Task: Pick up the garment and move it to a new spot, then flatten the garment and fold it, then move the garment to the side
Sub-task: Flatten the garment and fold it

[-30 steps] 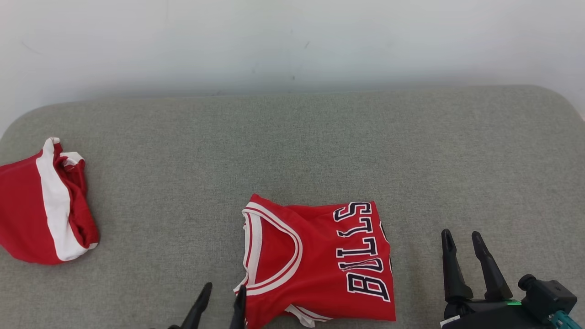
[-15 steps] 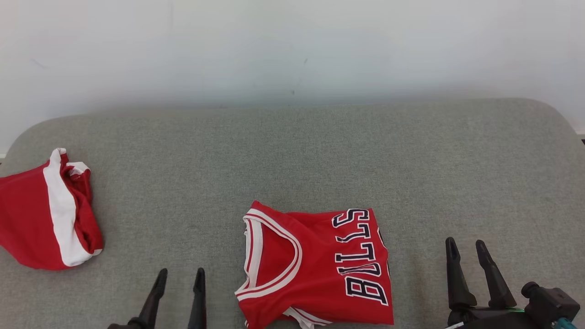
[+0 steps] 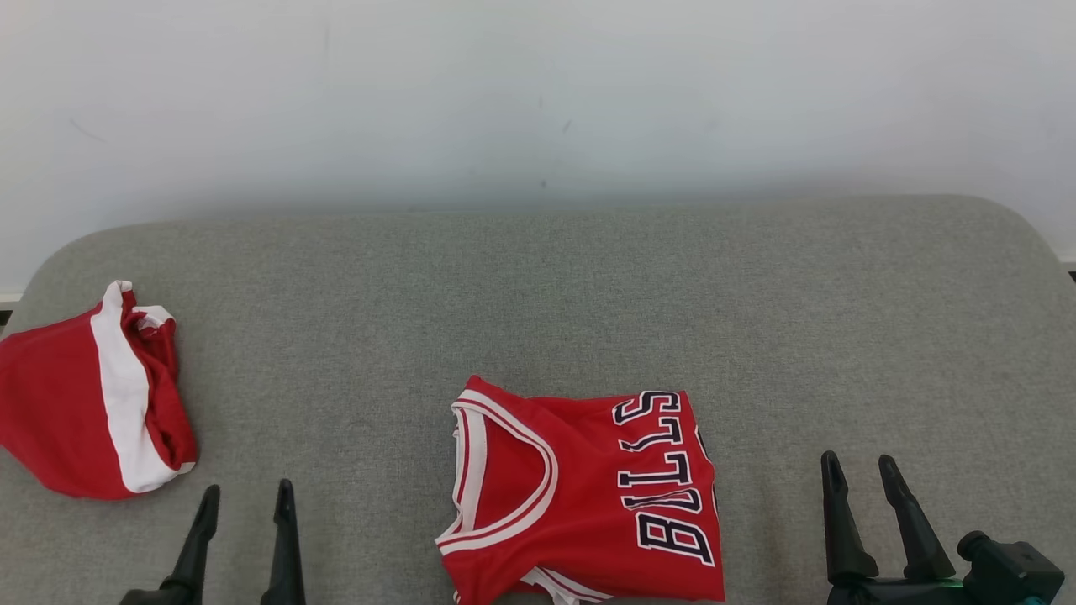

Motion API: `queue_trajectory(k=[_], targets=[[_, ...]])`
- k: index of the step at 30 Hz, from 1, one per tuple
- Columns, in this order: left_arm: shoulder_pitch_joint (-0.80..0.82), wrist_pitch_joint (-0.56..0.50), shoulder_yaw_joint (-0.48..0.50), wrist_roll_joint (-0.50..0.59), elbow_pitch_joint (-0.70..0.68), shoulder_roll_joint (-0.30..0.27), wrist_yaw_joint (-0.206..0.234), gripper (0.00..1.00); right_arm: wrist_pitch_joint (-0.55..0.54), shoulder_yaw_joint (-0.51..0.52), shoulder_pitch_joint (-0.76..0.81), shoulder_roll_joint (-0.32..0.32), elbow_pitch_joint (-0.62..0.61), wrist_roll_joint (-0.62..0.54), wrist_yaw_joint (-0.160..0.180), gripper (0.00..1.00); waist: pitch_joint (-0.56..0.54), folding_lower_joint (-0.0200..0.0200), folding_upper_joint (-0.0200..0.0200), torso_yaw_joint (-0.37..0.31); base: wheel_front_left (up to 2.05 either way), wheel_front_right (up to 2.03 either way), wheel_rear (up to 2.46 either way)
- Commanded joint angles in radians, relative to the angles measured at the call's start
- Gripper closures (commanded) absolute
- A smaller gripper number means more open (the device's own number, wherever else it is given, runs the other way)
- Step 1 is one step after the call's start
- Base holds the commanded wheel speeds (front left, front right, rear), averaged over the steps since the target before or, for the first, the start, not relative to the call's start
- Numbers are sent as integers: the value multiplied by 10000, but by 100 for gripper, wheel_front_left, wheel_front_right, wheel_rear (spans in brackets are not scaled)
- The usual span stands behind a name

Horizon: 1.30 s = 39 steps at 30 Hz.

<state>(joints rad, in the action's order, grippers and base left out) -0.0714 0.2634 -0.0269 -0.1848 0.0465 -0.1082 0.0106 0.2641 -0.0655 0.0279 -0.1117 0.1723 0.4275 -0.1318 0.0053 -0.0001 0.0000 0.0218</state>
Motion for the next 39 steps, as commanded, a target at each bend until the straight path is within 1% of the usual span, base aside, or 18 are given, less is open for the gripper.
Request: queue_trajectory(k=[1, 10, 12, 19, 24, 29, 39], targets=[[109, 8, 239, 109, 78, 54, -109, 0, 0, -17, 124, -14, -33, -129, 24, 0, -16, 1, 0, -20, 0, 0, 0], [176, 8, 849, 518, 264, 238, -341, 0, 0, -28, 255, -79, -39, -592, 24, 0, -43, 1, 0, -12, 0, 0, 0], [207, 8, 999, 564, 306, 304, -452, 0, 0, -11, 306, -58, -25, -678, 24, 0, -43, 1, 0, 22, 0, 0, 0], [211, 9, 1189, 766, 345, 414, -563, 0, 1, -42, 256, -75, -8, -743, 24, 0, -26, 1, 0, 79, 0, 0, 0], [112, 9, 1293, 946, 234, 471, -517, 0, 1, -14, 279, -103, -29, -838, 24, 0, -59, 1, 0, 97, 0, 0, 0], [212, 9, 1460, 1023, 288, 485, -672, 0, 0, -8, 298, -110, -26, -915, 24, 0, -76, 1, 0, 95, 0, 0, 0], [14, 9, 1338, 1175, 182, 542, -693, 0, 0, -42, 369, -64, -11, -1031, 24, 0, -161, 1, 0, 94, 0, 0, 0]])
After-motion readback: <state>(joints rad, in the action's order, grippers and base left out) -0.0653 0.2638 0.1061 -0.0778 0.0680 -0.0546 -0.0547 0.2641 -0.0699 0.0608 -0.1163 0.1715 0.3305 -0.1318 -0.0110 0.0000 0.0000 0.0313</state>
